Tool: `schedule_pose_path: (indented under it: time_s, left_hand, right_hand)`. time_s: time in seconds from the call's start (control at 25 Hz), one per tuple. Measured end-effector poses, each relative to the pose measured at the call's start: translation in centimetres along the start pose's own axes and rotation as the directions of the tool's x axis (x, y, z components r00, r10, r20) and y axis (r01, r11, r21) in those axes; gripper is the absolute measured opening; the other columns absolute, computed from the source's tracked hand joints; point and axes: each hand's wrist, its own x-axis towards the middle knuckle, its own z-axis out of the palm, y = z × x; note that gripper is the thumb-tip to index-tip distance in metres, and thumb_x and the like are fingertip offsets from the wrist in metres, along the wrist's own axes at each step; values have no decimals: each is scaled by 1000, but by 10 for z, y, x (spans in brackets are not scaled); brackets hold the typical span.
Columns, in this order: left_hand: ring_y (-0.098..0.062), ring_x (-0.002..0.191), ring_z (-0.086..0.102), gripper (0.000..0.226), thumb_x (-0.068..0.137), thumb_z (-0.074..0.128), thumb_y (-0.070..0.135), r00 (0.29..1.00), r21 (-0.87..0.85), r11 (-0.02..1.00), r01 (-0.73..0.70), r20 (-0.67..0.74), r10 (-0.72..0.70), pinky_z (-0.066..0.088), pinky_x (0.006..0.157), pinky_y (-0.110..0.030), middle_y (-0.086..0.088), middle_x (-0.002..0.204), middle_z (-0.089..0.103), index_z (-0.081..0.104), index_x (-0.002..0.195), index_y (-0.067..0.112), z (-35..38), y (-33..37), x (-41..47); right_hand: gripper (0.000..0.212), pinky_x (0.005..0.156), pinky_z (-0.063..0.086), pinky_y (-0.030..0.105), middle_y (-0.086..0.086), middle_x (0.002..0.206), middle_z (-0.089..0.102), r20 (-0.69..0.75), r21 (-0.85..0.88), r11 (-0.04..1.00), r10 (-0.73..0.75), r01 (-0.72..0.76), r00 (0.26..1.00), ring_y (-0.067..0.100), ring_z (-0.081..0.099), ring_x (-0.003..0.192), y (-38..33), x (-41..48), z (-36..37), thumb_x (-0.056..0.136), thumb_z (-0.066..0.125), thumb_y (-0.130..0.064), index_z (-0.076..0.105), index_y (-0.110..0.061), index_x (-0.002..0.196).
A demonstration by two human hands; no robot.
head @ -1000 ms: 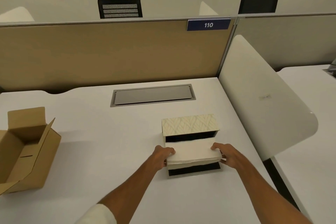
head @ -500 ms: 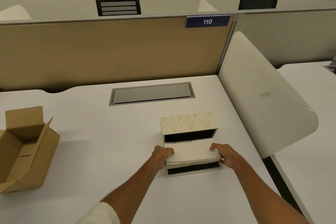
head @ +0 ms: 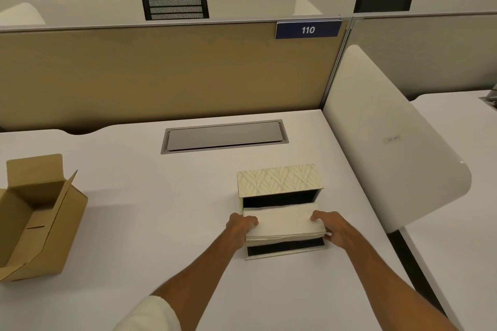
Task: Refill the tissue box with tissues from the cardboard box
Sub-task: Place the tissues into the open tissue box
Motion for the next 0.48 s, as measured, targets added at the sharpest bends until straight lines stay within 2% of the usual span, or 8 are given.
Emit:
schedule_pose_path:
  time_s: [0.24,0.36,0.48]
  left_hand:
    - [-32,123,47,63,85,66,16,999,-42,999,10,34,-9,46,98,-40,-17,138,46,37,139,2,0,-1,-1]
    - [-32,124,48,64,87,63,18,998,-78,997,12,61,-7,46,103,-41,-17,139,46,34,142,2,-1,-2,-2]
    - [-29,119,51,58,91,57,22,999,-119,993,13,50,-8,46,101,-38,-17,136,49,34,142,3,-1,-3,-4]
  right_hand:
    - [34,103,45,43,15,104,52,-11,-40,999,-23,23,1000,31,49,102,-2,1,2,83,67,-9,48,-2,110]
    - [42,105,44,44,15,104,52,-28,-59,998,-27,25,999,31,49,102,-2,3,2,83,67,-9,49,1,120]
    - [59,109,43,46,20,129,50,-32,-61,997,-53,51,998,35,48,119,-4,4,4,85,69,-18,43,2,135]
